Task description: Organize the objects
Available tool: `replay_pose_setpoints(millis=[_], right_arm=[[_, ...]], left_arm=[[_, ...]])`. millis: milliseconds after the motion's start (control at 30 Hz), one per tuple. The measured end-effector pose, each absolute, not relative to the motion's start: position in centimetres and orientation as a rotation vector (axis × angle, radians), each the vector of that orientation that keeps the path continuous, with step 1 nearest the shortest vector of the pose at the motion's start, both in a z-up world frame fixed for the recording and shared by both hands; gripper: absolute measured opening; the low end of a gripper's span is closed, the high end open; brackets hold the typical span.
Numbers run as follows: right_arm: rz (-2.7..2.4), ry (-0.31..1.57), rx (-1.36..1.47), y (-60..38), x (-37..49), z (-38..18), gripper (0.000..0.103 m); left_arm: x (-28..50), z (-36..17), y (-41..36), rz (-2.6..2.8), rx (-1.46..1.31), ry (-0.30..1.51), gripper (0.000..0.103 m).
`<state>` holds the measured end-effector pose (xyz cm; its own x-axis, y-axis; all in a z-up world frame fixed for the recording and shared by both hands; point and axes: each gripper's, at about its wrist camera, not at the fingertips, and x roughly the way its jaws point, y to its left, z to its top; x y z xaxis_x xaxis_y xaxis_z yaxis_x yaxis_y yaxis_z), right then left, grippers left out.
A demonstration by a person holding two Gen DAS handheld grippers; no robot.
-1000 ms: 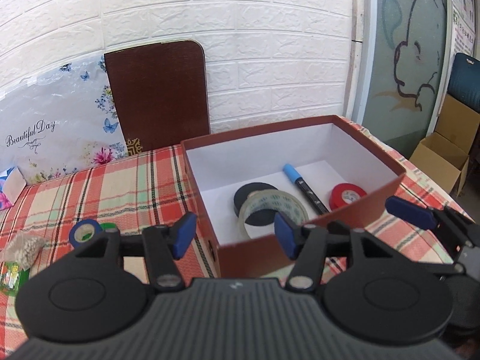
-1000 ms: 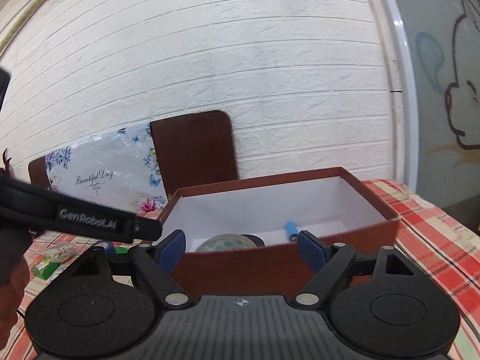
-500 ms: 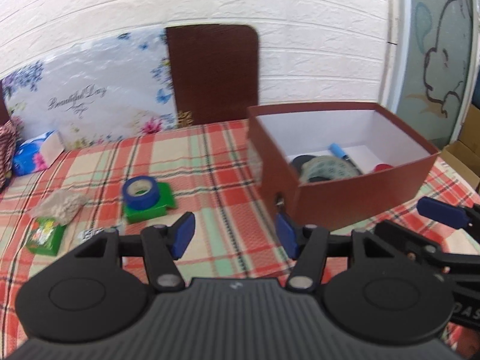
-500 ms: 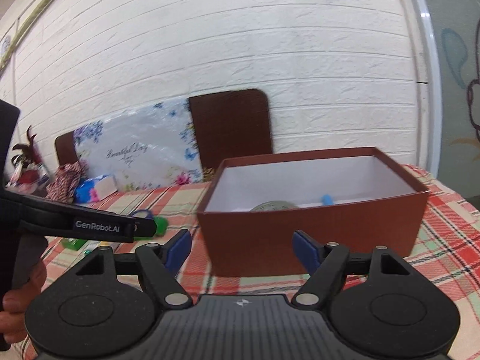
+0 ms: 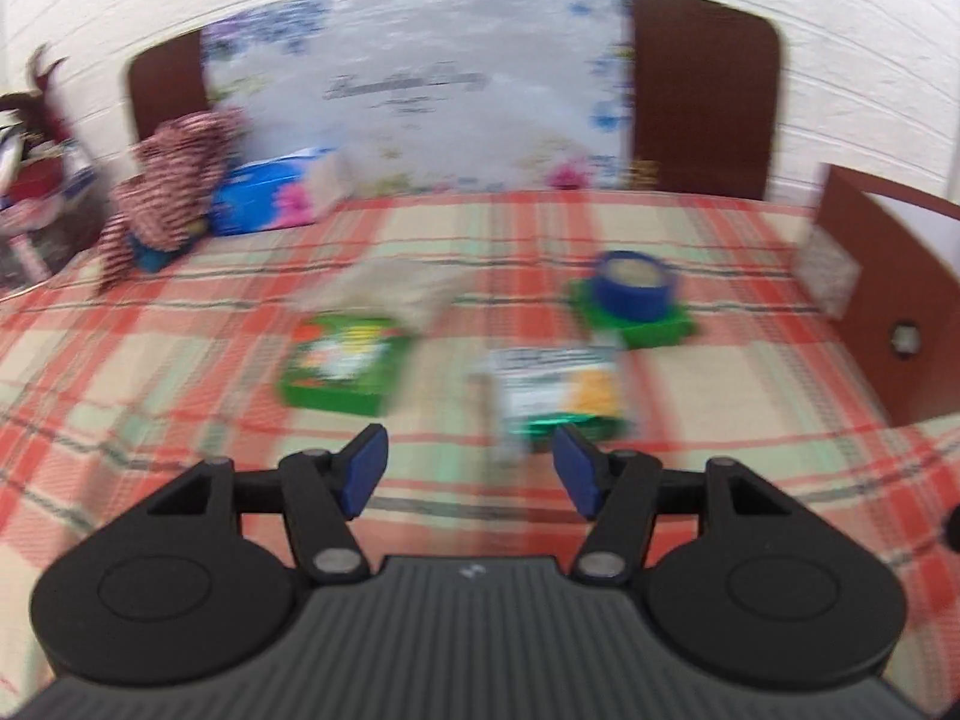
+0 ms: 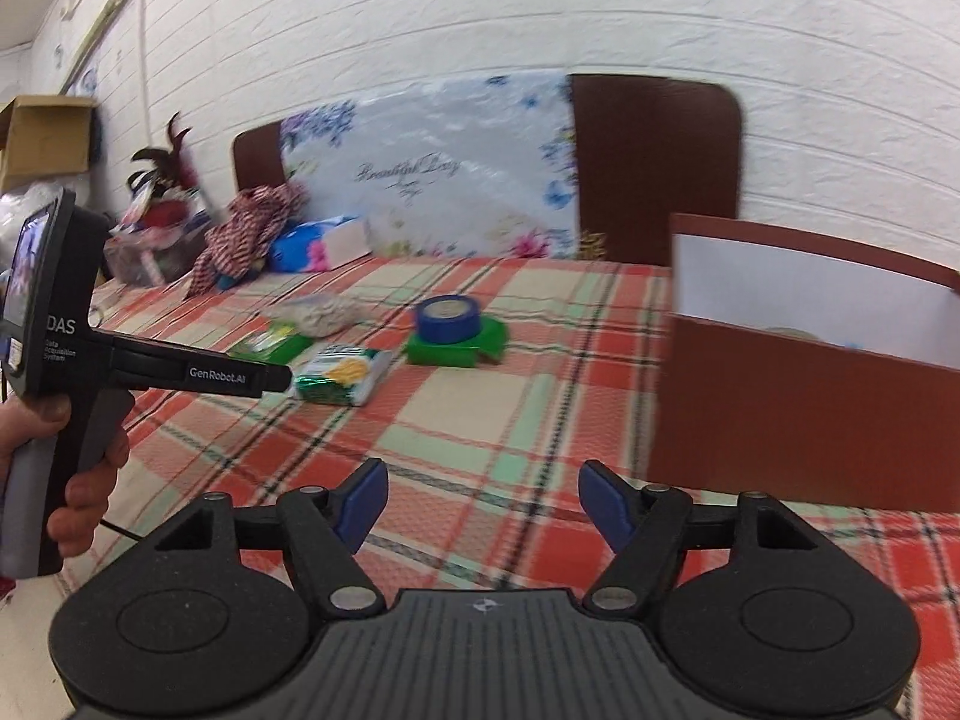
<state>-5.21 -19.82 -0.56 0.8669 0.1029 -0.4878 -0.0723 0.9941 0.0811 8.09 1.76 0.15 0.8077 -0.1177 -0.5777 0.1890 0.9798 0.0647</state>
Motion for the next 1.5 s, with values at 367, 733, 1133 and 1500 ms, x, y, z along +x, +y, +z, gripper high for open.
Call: replay_pose_setpoints(millis=[367,733,1133,1500], right_arm=[[0.362,0.561,0.032,-8.0,6.3,-0.7,0.067],[0.269,0.620,-0.015,-0.8,19.2,-4.7,0.076],[0.483,0.624,-0.114,-3.5,8.4,-4.6,0.063],[0.102,0.617,-0.107,-21.7,-7.1,-4.1,0.064]], left_arm=[[11.6,-3.9,19.7,0.278,-0.190,0.504,0.073],[11.1,-4.1,20.2,0.286,-0.253,0.463,0.073],[11.6,-4.2,20.1,0.288,-0.235,0.491,0.073],[13.2,-4.0,17.4,0.303,-0.054,0.605,0.088]])
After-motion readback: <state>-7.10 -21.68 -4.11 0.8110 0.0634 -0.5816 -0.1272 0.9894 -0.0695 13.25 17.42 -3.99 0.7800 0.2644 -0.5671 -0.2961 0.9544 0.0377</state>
